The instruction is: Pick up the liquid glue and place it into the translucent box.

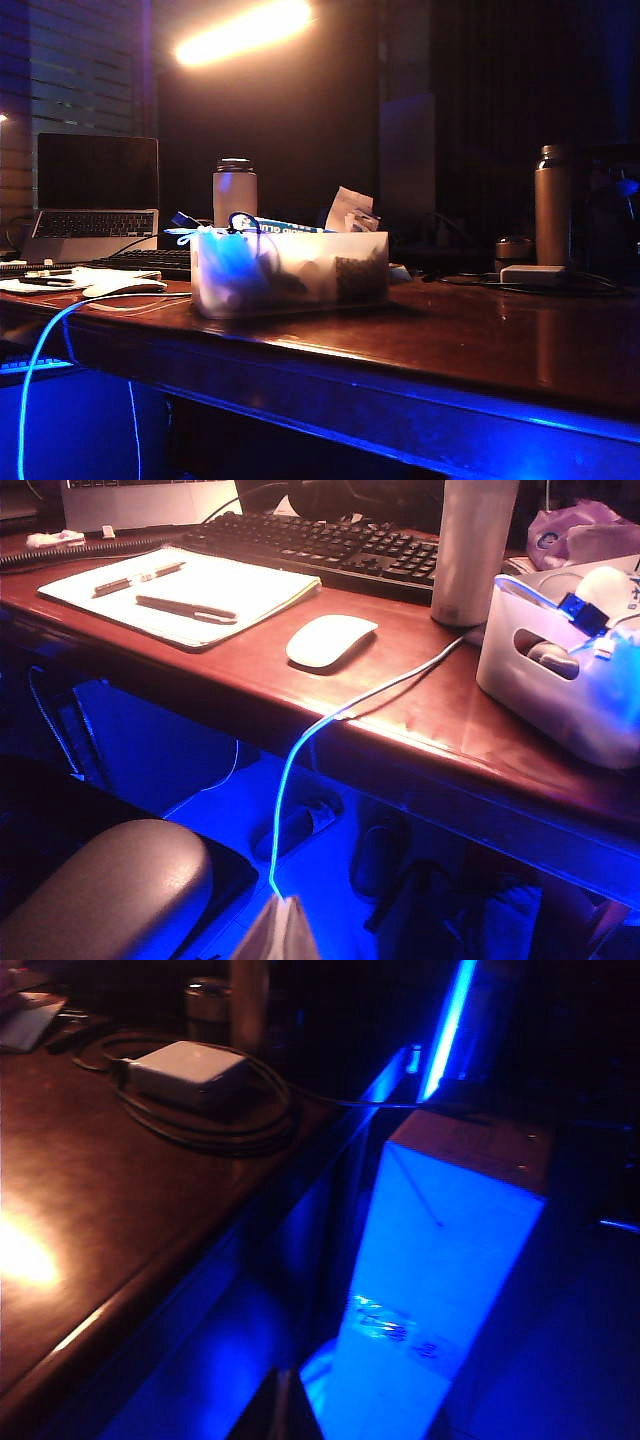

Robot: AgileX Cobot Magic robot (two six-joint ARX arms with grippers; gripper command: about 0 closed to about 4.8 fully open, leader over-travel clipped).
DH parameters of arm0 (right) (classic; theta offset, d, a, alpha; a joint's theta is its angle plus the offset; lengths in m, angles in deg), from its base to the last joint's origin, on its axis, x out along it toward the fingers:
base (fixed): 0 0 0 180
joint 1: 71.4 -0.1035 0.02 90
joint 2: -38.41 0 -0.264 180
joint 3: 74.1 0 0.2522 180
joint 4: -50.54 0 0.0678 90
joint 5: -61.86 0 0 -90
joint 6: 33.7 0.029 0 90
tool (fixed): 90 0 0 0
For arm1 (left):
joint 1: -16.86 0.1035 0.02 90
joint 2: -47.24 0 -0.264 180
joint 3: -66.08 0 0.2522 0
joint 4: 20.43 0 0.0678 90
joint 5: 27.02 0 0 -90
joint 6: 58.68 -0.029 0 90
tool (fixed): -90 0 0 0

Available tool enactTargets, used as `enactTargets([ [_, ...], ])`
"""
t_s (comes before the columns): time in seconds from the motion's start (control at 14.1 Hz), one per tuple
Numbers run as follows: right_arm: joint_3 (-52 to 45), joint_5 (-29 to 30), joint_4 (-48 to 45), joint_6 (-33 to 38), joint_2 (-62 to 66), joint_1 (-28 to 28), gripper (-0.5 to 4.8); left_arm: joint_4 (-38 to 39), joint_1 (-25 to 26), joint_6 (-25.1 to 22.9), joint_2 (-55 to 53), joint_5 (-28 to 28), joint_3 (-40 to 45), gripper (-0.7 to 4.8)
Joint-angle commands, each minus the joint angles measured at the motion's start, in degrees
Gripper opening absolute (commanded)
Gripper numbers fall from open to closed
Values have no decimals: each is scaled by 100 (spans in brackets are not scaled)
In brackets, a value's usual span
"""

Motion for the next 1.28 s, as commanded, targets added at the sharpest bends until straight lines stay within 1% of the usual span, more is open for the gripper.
enactTargets([
  [0.07,-15,352,-9,-11,-4,-109,4,-2,9,0,15,-26,11,-2],
  [0.21,-15,610,-7,-9,-4,-361,4,-2,9,0,15,-26,11,-2],
  [0.36,-20,599,55,-11,-4,-599,4,-2,9,0,15,-26,11,-2],
  [0.64,-20,579,-105,-11,-4,-632,4,-2,9,0,15,-28,11,-2],
  [0.78,-20,623,-492,-11,-4,-496,4,-4,9,0,15,-26,11,-2],
  [0.92,-20,1274,-793,-11,-7,-192,4,-2,9,0,15,-28,11,-2],
  [1.0,-22,1714,-699,-11,-4,31,4,-2,9,-2,15,-28,11,-2],
  [1.07,-22,1987,-514,-17,-4,219,4,-2,9,0,15,-26,11,-2],
  [1.14,-22,2057,-240,-61,-4,341,3,-2,9,0,15,-28,11,-2],
  [1.21,-22,1985,-7,-81,-4,382,3,-2,9,-2,15,-26,11,-2],
  [1.28,-20,1727,-20,-142,-4,369,4,-2,9,0,15,-26,11,-2],
])
